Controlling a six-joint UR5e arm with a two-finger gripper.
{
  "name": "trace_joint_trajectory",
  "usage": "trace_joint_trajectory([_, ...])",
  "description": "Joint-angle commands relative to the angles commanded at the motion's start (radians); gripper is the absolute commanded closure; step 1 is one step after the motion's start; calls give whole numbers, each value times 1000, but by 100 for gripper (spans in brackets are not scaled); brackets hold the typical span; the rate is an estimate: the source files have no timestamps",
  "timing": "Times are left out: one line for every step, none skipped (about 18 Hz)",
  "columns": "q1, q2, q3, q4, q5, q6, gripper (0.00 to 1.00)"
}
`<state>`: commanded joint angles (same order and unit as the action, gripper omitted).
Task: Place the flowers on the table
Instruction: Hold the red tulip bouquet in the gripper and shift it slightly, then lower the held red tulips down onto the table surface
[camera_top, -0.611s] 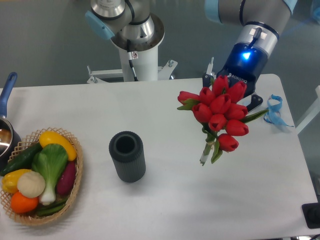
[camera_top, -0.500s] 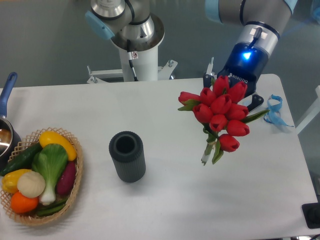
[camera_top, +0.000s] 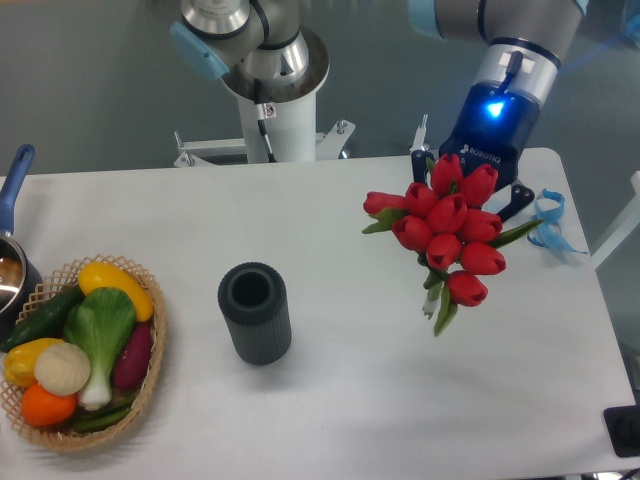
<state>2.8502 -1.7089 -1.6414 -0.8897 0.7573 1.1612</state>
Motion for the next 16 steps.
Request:
trace_joint_trajectory([-5,3,2,-3,45,2,69])
trace_joint_trajectory([-14,5,5,-5,86,2,69])
trace_joint_trajectory([-15,3,3,-5,103,2,69])
trace_joint_trajectory([-20,3,-1,-5,123,3,69])
trace_joint_trajectory([-35,-4,5,-5,170,6,69])
trace_joint_trajectory([-49,-11,9,-3,225,8,69])
trace_joint_trajectory([-75,-21,9,-2,290,12,69])
trace_joint_trajectory([-101,-35,11,0,354,18,69])
trace_joint_trajectory([-126,-47,15,3,414,23,69])
trace_joint_trajectory([-147,-61,18,3,465,26,69])
trace_joint_trajectory([-196,-99,34,2,591,26,69])
trace_joint_trajectory([-222,-119,40,3,647,26,69])
trace_joint_trajectory([-253,-148,47,3,733,26,69])
trace_joint_trajectory([-271,-173,58,2,785,26,69])
trace_joint_trajectory([-288,-201,69,0,827,23,69])
trace_joint_trajectory([-302,-227,81,0,864,21,69])
